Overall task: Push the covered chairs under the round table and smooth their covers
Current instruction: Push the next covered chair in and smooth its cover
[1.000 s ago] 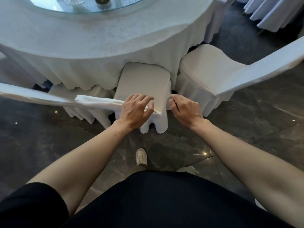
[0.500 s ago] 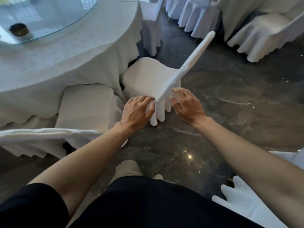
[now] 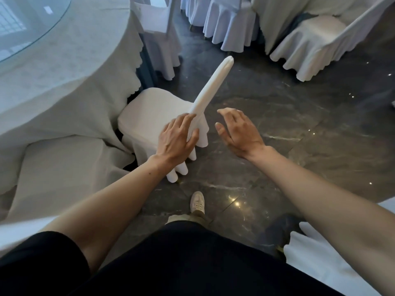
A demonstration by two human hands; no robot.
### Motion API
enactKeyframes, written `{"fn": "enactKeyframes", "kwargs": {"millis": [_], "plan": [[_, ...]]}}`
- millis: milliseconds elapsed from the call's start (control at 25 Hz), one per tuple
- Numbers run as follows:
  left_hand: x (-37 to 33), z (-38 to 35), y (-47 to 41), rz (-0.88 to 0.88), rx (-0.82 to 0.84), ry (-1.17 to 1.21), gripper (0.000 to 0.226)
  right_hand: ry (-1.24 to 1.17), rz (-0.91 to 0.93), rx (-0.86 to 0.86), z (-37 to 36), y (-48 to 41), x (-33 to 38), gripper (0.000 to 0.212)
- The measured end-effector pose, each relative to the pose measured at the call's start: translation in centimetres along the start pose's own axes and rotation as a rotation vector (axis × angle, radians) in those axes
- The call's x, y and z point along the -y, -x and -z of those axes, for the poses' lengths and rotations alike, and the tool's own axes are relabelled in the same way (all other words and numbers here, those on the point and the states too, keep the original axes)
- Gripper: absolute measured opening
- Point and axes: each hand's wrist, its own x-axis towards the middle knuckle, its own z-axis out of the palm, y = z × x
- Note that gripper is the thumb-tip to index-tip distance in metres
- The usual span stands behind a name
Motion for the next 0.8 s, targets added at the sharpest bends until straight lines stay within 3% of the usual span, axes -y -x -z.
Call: {"fn": "enactKeyframes", "kwargs": {"millis": [400,600,800], "plan": [[-3.2,-6.7,-12.4,0.222,-0.065,-0.025,0.047,-0.011,0.229,0.128,1.8,-13.2,-12.1,0.053],[-5.9,-9.3,-15.7,0.570,-0.085,-0.101,0.055,-0.050,0.479,0.262,1.0,-19.3,-17.0,0.057],[-8.6,-10.7,-17.1,0.809,-0.148,-0.225,0.051,-0.051,0.743,0.382,1.0,-23.6,-20.5,0.058]]}}
